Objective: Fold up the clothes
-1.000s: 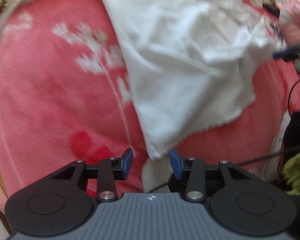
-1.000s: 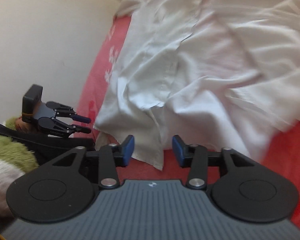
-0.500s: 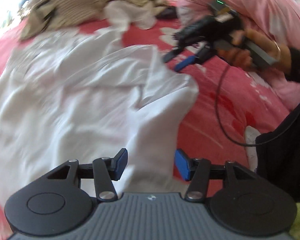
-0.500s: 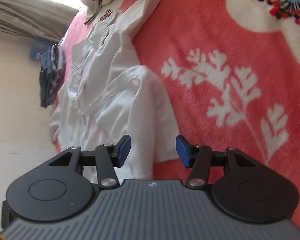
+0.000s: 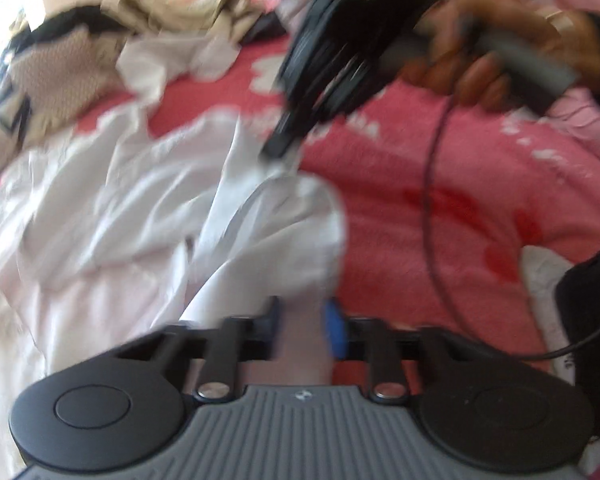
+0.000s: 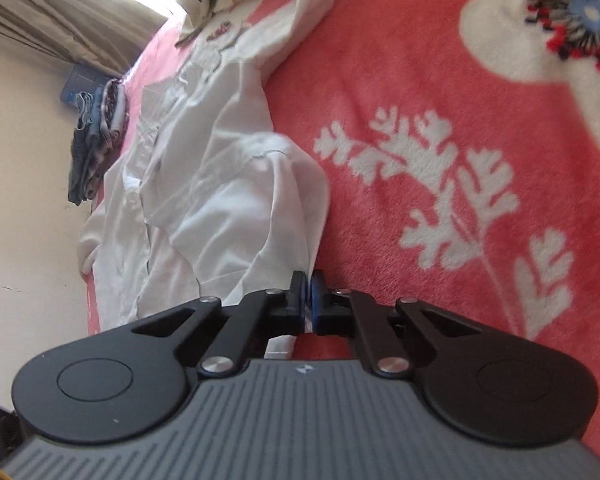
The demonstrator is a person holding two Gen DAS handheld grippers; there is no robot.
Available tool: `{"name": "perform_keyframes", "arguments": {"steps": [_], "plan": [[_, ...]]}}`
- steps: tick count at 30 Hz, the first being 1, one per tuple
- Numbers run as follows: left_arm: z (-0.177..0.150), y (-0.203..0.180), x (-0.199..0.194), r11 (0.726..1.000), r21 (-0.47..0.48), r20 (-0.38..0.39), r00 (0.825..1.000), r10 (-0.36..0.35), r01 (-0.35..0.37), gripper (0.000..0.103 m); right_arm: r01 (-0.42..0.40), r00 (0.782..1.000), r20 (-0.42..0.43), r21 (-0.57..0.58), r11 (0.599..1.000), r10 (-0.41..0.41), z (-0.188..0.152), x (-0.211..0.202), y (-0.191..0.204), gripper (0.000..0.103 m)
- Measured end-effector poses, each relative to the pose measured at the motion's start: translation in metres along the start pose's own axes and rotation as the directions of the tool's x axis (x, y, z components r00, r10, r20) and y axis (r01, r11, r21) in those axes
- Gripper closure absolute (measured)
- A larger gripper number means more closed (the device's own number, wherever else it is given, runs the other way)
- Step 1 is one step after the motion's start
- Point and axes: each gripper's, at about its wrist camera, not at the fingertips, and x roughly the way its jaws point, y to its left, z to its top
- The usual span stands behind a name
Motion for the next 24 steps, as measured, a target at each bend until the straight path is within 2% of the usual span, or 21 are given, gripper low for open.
{"name": "perform_keyframes", "arguments": {"steps": [2, 5, 8, 13, 16, 21, 24], "plan": [[-0.004, 0.011, 0.004, 0.996, -0.089, -0.022, 0.999, -0.025, 0.023, 0.103, 0.014, 0.999, 0.033, -0.045, 0.999, -0.013, -0.001, -0.020, 0.005, 0.102], [-0.009, 0.024, 0.002, 0.977, -0.185, -0.014, 0.994, -0.108, 0.104, 0.103, 0.080, 0.994, 0.081, -0.089, 0.993, -0.073, -0.001, -0.052, 0.005, 0.102], [-0.015, 0.028, -0.003, 0.950, -0.216, 0.001, 0.973, -0.231, 0.226, 0.103, 0.189, 0.978, 0.117, -0.118, 0.975, -0.175, -0.001, -0.079, 0.000, 0.102], [-0.025, 0.012, -0.004, 0.903, -0.185, -0.006, 0.918, -0.396, 0.388, 0.103, 0.393, 0.917, 0.152, -0.176, 0.903, -0.369, -0.009, -0.102, -0.010, 0.102], [-0.030, 0.000, -0.001, 0.887, -0.165, -0.026, 0.898, -0.440, 0.430, 0.103, 0.474, 0.879, 0.156, -0.172, 0.864, -0.451, -0.016, -0.115, -0.017, 0.103], [-0.042, -0.015, 0.009, 0.860, -0.188, -0.070, 0.867, -0.494, 0.475, 0.103, 0.603, 0.797, 0.133, -0.139, 0.785, -0.589, -0.028, -0.131, -0.031, 0.103], [-0.048, -0.018, 0.017, 0.837, -0.231, -0.097, 0.844, -0.527, 0.496, 0.103, 0.667, 0.745, 0.105, -0.131, 0.734, -0.658, -0.035, -0.120, -0.051, 0.103]]}}
